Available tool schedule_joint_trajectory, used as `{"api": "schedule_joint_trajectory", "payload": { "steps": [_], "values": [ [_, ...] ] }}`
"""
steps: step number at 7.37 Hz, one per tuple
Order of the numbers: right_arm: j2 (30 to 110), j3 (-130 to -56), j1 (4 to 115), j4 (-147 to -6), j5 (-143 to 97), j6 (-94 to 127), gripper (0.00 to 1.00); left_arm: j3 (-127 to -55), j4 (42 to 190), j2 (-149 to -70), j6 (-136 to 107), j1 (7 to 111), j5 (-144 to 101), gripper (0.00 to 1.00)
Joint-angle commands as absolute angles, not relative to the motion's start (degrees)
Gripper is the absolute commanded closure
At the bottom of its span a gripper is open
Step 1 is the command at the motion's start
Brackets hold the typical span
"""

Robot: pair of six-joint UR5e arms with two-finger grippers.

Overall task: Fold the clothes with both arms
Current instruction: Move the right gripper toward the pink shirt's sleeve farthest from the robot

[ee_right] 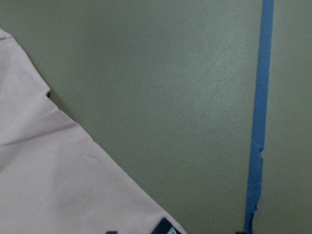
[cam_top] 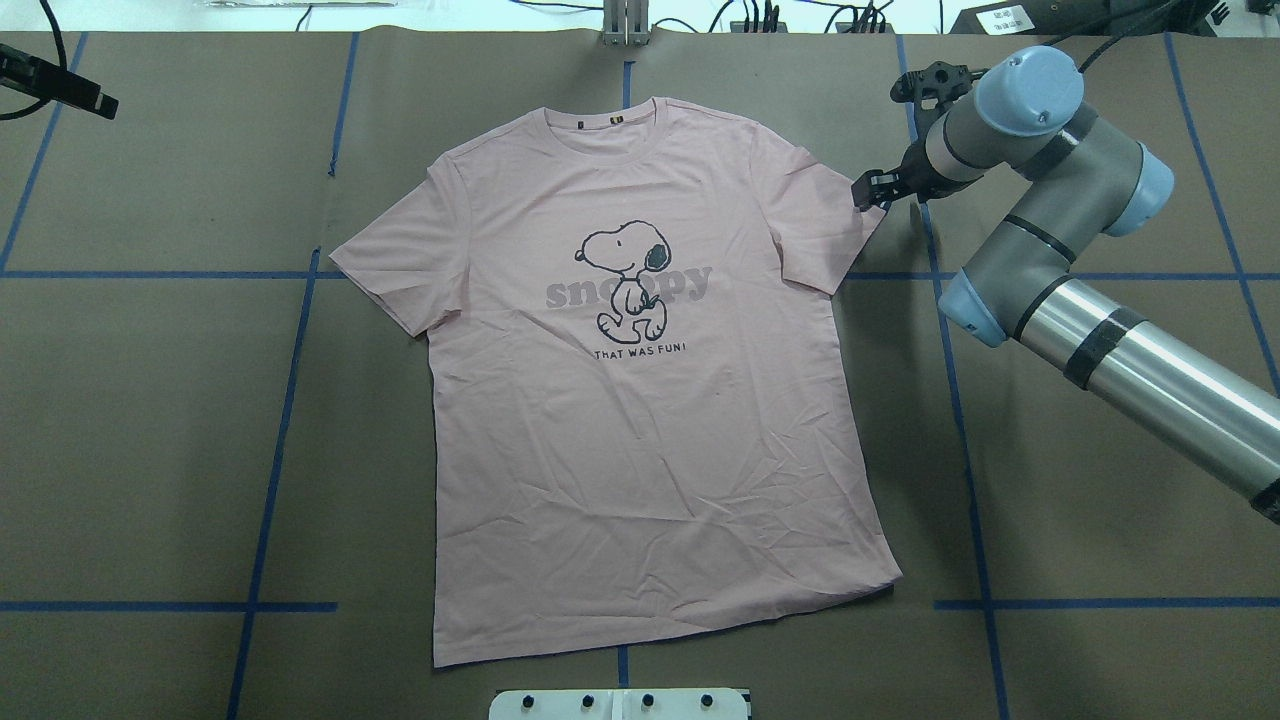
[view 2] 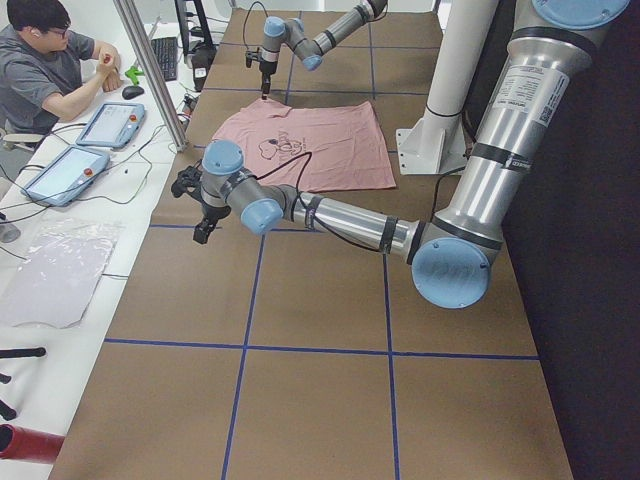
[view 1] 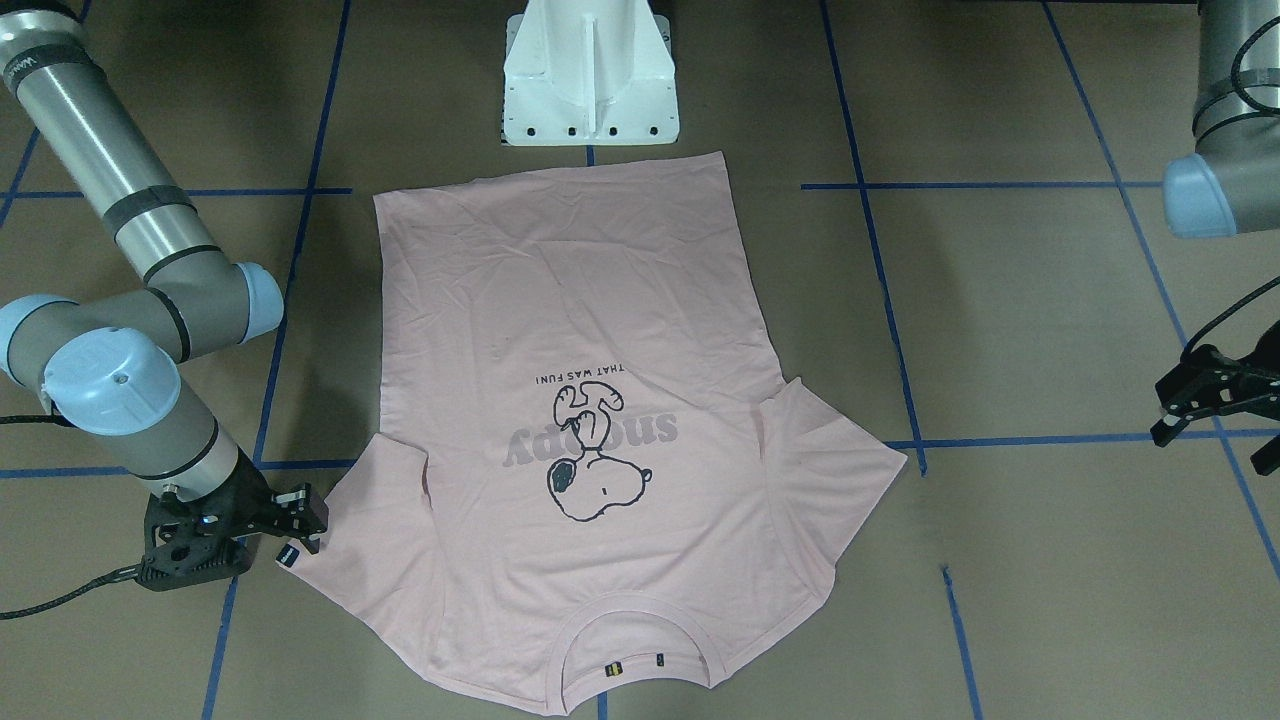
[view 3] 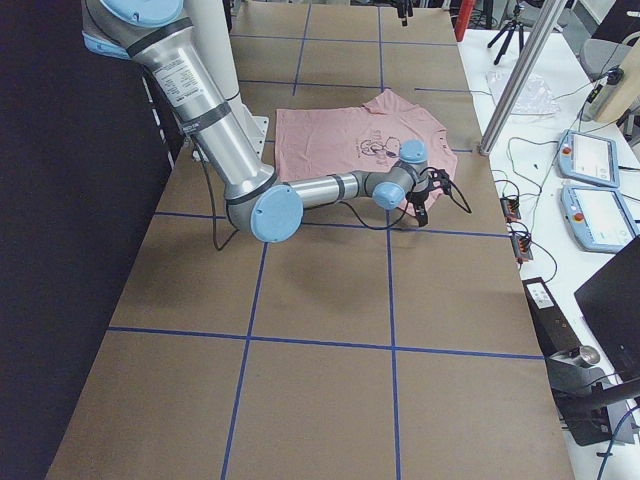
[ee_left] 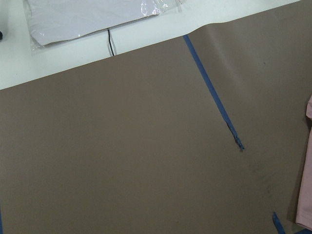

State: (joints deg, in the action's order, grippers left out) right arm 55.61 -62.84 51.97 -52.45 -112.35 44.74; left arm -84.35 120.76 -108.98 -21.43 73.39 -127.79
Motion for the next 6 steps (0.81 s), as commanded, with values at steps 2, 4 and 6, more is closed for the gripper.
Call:
{"api": "schedule_joint_trajectory", "payload": {
  "steps": [2,4,6],
  "values": [
    [55.5,-62.8,51.8,-52.5,-112.2,44.6,0.46,-84.5,120.8,-108.8,-21.4,73.4,-127.8,0.0],
    [55.5,-62.8,51.6,-52.6,-112.2,44.1,1.0,-84.5,120.8,-108.7,-21.4,73.4,-127.8,0.0],
    [55.3,-62.8,51.5,-52.6,-112.2,43.8,1.0,-84.3,120.8,-108.6,-21.4,73.4,-127.8,0.0]
  ]
}}
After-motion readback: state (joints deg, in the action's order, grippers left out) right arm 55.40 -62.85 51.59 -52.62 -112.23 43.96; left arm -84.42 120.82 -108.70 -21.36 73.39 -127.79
